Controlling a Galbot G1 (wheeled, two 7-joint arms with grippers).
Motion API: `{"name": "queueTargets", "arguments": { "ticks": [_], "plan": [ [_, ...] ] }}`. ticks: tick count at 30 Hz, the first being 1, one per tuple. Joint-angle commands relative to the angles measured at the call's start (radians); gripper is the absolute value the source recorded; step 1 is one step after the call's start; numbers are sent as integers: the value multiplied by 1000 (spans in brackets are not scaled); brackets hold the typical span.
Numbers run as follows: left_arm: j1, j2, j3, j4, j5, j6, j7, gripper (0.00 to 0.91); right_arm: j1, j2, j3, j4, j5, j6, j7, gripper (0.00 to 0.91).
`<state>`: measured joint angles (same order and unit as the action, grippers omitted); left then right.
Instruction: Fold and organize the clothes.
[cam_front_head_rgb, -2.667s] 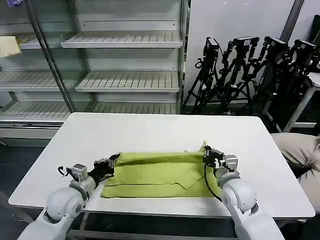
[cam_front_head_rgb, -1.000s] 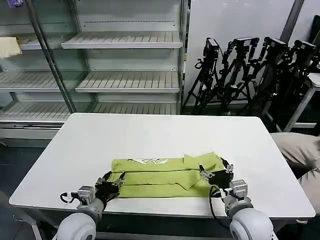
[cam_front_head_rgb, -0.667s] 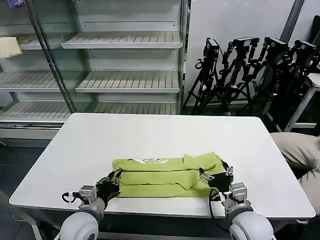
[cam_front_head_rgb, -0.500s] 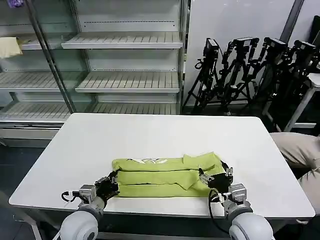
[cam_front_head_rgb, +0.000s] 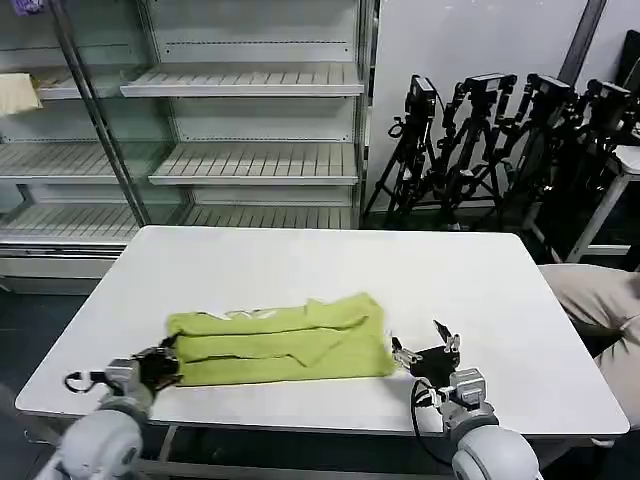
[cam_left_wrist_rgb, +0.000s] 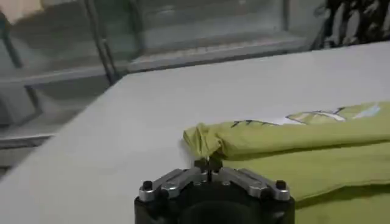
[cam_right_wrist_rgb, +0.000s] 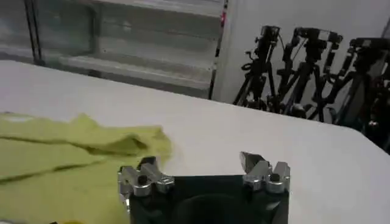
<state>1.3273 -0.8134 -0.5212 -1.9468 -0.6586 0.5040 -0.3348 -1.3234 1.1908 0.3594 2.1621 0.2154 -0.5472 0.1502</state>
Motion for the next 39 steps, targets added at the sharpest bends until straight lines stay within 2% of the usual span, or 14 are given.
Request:
{"name": "queueTargets", "arguments": {
  "ticks": [1, 3, 7, 10, 16, 20, 26, 32, 39],
  "plan": [
    [43, 219, -259, -10, 6, -2, 121, 10, -4, -1, 1, -3, -4, 4, -1, 907],
    [33, 239, -253, -44, 9, 3, 133, 10, -11, -2, 6, -1, -5, 7, -2, 907],
    [0, 229, -175, -144, 23, 24, 143, 10, -24, -6, 18, 1, -9, 15, -3, 907],
    [-31, 190, -75, -211, 52, 43, 141, 10, -30, -11, 27, 5, -9, 17, -2, 907],
    [-101, 60, 158, -331, 32, 73, 141, 10, -44, -21, 50, 3, -16, 28, 1, 907],
    [-201, -30, 318, -281, 94, 73, 156, 10, -66, -30, 81, 4, -32, 45, 1, 907],
    [-363, -119, 446, -170, 126, 73, 159, 10, -96, -43, 123, 27, -34, 52, 2, 907],
    [-426, -157, 536, -95, 143, 74, 155, 10, -104, -40, 146, 20, -33, 59, 2, 907],
    [-475, -161, 603, -61, 87, 75, 126, 10, -94, -32, 134, 8, -35, 60, 2, 907]
  ]
}}
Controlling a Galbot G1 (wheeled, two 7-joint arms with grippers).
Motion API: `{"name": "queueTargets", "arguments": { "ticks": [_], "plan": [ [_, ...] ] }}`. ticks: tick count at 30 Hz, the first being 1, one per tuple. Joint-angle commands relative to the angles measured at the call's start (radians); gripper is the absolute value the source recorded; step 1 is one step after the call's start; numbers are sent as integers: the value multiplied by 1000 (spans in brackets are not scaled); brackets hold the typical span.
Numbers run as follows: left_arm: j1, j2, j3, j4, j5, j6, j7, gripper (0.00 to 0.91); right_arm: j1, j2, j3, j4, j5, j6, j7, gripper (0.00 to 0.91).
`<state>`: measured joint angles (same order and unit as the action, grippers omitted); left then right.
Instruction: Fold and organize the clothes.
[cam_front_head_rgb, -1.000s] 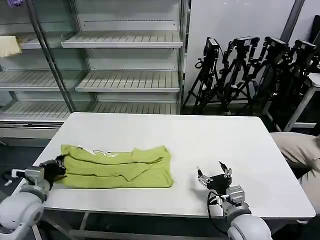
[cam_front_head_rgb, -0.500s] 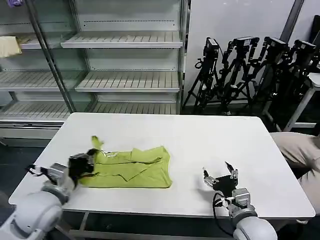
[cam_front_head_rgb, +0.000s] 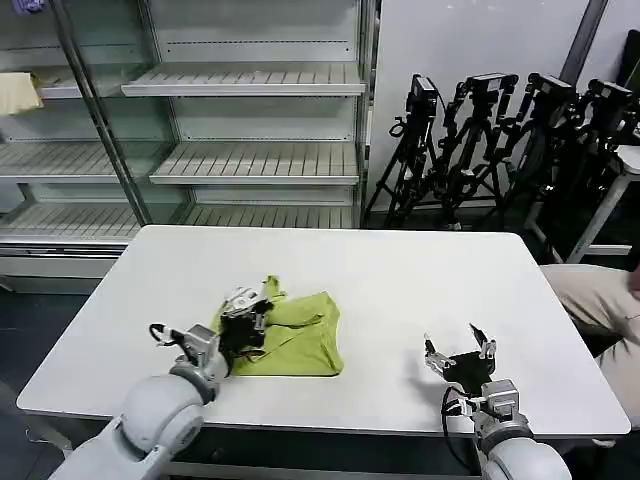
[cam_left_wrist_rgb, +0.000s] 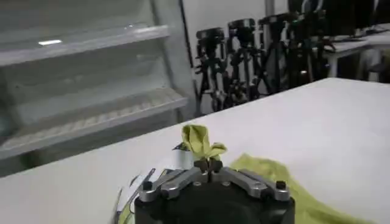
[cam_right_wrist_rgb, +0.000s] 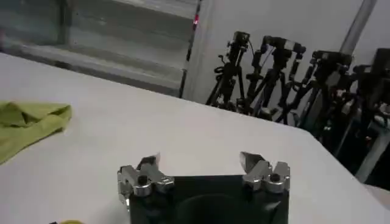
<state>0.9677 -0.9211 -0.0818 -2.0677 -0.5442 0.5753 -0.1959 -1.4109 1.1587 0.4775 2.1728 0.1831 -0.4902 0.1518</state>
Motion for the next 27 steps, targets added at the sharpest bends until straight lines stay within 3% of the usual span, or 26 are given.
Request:
{"name": "queueTargets", "arguments": {
  "ticks": [1, 7, 8, 9, 19, 21, 27],
  "plan": [
    [-113, -52, 170, 58, -37, 4, -18, 10, -5, 0, 15, -4, -3, 3, 1, 907],
    [-121, -61, 190, 71, -91, 4, -49, 20, 2, 4, 7, -8, -6, 3, 1, 907],
    [-123, -65, 191, 75, -91, 5, -53, 423, 2, 4, 5, -7, -6, 2, 1, 907],
    [-127, -68, 194, 83, -92, 5, -68, 907, 2, 3, 4, -6, -6, 1, 0, 907],
    [-210, -177, 147, 81, -249, -10, -212, 907, -2, 5, 3, 0, -10, 3, -10, 907],
    [-209, -162, 106, 63, -249, -22, -209, 907, -1, 6, 2, 0, -11, 4, -10, 907],
    [-54, -7, -97, 6, -197, -10, -197, 907, -1, 8, 4, -9, -12, 19, -16, 907]
  ]
}}
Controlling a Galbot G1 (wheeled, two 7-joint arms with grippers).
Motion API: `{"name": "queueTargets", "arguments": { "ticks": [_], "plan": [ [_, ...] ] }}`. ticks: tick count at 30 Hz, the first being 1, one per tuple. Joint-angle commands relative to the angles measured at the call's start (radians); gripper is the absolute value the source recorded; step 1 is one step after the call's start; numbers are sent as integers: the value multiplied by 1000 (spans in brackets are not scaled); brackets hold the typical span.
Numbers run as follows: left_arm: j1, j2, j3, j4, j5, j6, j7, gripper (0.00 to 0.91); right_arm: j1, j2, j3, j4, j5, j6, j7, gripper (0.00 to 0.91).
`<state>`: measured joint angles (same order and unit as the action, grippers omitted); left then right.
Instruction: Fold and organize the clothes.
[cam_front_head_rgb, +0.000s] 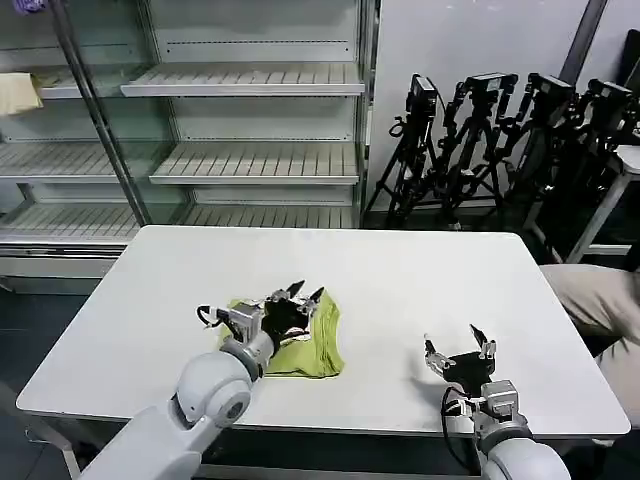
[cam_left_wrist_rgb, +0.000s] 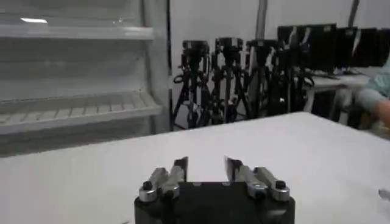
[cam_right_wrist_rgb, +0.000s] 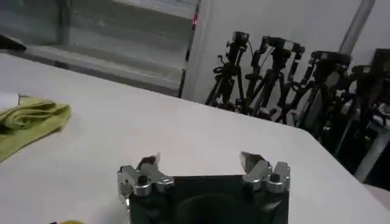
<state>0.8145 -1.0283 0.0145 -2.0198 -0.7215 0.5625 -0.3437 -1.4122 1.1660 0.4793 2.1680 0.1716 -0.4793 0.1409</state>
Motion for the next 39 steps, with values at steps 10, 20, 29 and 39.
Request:
{"name": "queueTargets", "arguments": {
  "ticks": [10, 20, 29, 39],
  "plan": [
    [385, 123, -343, -5, -47, 16, -100, 907, 24, 3, -15, -12, -2, 17, -4, 907],
    [347, 26, -299, 66, -92, 15, -105, 10, 23, -4, -9, -3, -1, 16, -4, 907],
    [342, 5, -277, 60, -106, 14, -102, 10, 27, -3, -13, -9, -1, 19, -4, 907],
    [352, -3, -267, 40, -46, 14, -77, 10, 27, -6, -15, -5, 2, 20, -5, 907]
  ]
}}
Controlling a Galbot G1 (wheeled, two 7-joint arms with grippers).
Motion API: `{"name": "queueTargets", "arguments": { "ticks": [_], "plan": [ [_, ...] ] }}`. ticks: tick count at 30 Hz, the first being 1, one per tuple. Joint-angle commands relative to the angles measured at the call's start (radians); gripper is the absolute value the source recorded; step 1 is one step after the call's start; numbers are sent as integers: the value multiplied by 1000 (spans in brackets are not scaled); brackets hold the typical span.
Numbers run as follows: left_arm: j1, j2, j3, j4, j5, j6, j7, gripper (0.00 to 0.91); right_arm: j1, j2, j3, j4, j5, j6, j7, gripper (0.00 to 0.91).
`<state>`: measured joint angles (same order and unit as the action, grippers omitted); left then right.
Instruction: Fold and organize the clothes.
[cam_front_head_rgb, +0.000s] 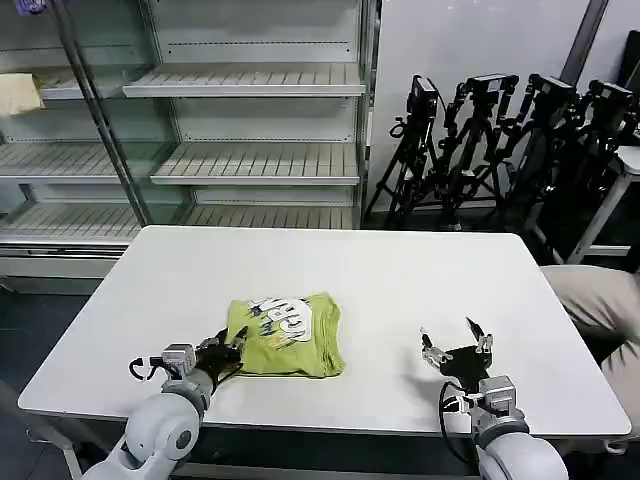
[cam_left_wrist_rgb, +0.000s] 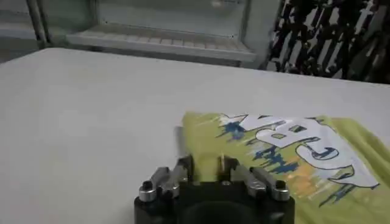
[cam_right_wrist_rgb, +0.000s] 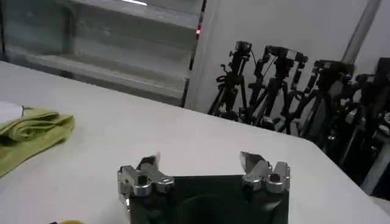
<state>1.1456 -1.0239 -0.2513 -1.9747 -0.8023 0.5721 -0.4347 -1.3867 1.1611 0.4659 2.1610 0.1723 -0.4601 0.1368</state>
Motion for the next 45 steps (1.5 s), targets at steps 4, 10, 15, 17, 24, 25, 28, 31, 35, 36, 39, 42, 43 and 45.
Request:
{"name": "queueTargets", "arguments": {
  "ticks": [4, 10, 15, 17, 24, 25, 28, 31, 35, 36, 39, 42, 43, 45],
  "plan": [
    [65, 56, -70, -14, 227, 4, 166, 0, 10, 4, -6, 0, 1, 2, -1, 907],
    [195, 263, -350, -12, 236, 4, 321, 0, 24, 28, -25, -13, -1, 14, -1, 907],
    [347, 484, -665, 52, 246, -13, 426, 0, 31, 36, -34, -14, -3, 16, -4, 907],
    [389, 535, -769, 75, 251, -23, 456, 0, 24, 36, -31, -13, -2, 22, -5, 907],
    [416, 623, -942, -14, 249, 4, 499, 0, -3, 46, -17, -11, -8, 46, -12, 907],
    [412, 616, -932, -46, 250, 5, 495, 0, -5, 50, -18, -12, -10, 47, -12, 907],
    [389, 555, -762, -220, 314, 6, 477, 0, -20, 54, -16, -5, -24, 54, -23, 907],
    [369, 448, -507, -350, 453, 7, 456, 0, -35, 48, -8, 9, -27, 56, -27, 907],
    [342, 275, -98, -447, 649, 6, 401, 0, -49, 44, 1, 22, -32, 53, -29, 907],
    [341, 230, -61, -464, 698, 6, 399, 0, -51, 44, 1, 25, -35, 52, -29, 907],
    [374, 113, 102, -501, 835, 4, 381, 0, -62, 46, 6, 30, -43, 52, -31, 907],
    [382, 14, 192, -487, 881, -6, 362, 0, -61, 48, 2, 29, -52, 51, -31, 907],
    [363, -4, 207, -466, 884, -12, 357, 0, -55, 49, -2, 30, -54, 47, -30, 907],
    [296, -31, 219, -423, 863, -16, 354, 0, -43, 50, -10, 34, -60, 38, -27, 907]
  ]
}}
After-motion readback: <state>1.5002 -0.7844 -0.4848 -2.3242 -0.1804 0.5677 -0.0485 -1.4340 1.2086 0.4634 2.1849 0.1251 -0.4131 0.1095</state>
